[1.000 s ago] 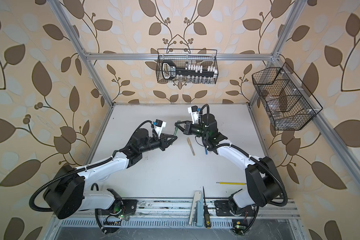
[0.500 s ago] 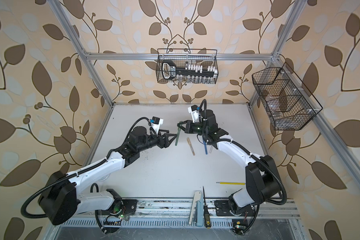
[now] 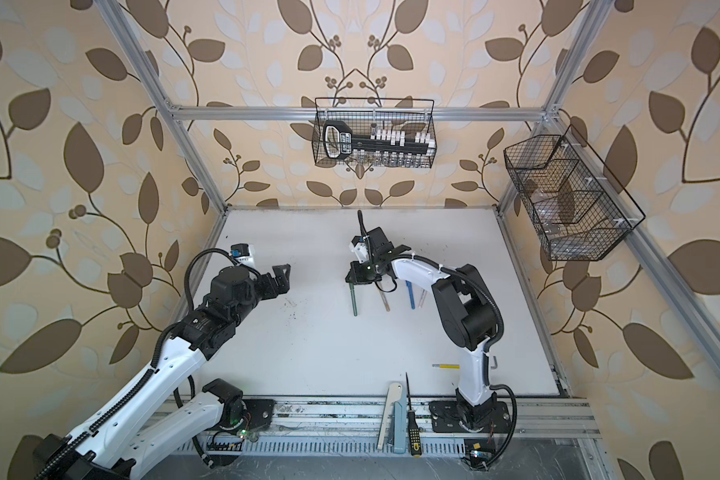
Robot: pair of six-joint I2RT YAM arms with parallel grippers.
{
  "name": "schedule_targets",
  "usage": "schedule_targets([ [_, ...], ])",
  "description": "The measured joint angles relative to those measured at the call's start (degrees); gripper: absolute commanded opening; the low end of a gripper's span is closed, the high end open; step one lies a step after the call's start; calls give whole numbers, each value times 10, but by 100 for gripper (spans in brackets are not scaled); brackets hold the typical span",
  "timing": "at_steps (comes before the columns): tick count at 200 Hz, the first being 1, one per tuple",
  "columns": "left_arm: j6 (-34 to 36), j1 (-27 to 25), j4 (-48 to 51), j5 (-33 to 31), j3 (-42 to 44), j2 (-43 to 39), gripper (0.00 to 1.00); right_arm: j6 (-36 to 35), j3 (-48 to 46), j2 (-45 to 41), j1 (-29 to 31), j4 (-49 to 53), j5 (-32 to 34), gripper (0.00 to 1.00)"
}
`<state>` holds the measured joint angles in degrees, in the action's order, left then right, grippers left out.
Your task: Insert the pens into the pen caps
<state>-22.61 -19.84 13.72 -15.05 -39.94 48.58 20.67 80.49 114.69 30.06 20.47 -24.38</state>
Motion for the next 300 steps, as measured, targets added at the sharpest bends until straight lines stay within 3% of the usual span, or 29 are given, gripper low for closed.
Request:
schedule_targets([
  [18,2,17,2,-37,2,10,99,-7,2,12,0,9,10,0],
  [66,22,31,-36,-112,51,31,99,-18,-14,11,0,3,56,23],
  [88,36,42,-52,-140,71,33,99,-24,-32,10,0,-1,73,27],
  [117,51,57,-80,-156,93,27,99,-32,-46,3,-3,-5,88,42],
  [171,106,76,-145,-168,115,35,99,-43,-105,-104,-20,-55,107,56],
  [205,133,133,-258,-179,189,46,99,-51,-227,-261,-75,-120,152,68],
  [223,145,165,-302,-170,220,82,99,-61,-330,-373,-130,-165,222,75],
  [249,161,188,-372,-139,231,143,99,-67,-458,-485,-194,-231,332,76],
  [277,173,198,-448,-73,232,215,99,-79,-595,-532,-239,-363,419,76],
  [300,172,203,-525,-34,235,287,99,-92,-668,-500,-273,-464,435,74],
])
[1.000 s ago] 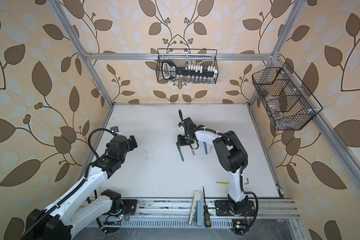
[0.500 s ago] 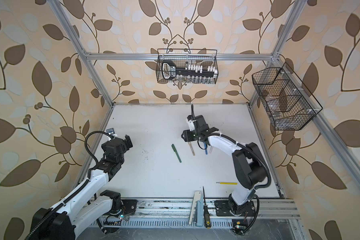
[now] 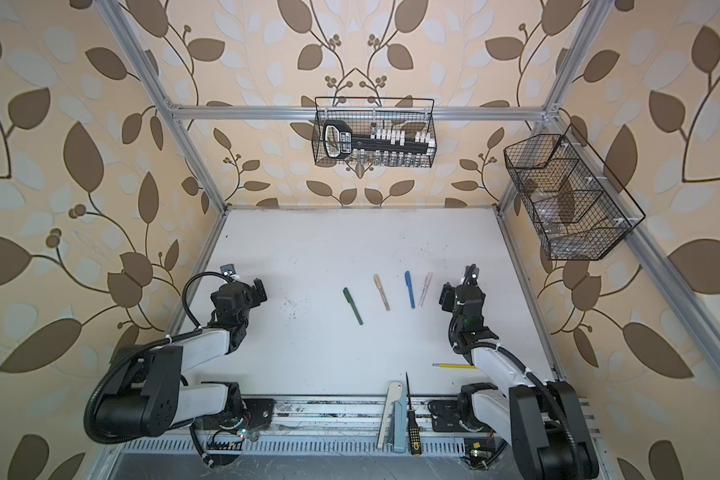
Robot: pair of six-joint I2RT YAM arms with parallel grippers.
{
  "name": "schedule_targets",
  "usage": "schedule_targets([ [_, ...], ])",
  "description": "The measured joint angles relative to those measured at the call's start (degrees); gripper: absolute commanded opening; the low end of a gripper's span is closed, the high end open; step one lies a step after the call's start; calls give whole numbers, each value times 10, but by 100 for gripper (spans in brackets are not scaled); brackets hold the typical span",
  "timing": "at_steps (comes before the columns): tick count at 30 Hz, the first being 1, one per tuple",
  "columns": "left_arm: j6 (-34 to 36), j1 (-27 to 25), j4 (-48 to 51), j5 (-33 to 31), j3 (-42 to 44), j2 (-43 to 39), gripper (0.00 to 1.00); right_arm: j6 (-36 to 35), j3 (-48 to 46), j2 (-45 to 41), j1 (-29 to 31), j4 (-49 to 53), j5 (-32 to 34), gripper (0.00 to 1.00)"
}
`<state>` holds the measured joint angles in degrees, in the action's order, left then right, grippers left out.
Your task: Insert the pens into the pen caps
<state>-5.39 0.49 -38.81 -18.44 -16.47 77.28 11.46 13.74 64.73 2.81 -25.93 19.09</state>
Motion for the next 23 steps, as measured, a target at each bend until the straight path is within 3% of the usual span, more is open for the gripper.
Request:
schedule_targets([
  [2,1,0,-27,15,-11,57,99,-13,-9,18,-7,-36,3,73],
  [5,3,0,-23,26,-26,99,99,-40,-47,34,6,-177,2,76],
  [6,3,0,-30,26,-26,98,99,-44,-60,50,7,-222,-1,99],
  [10,1,0,-43,25,-28,96,99,-67,-68,121,13,-280,-3,100],
  [23,-5,0,-42,25,-32,96,99,-85,-47,122,0,-306,-57,100],
])
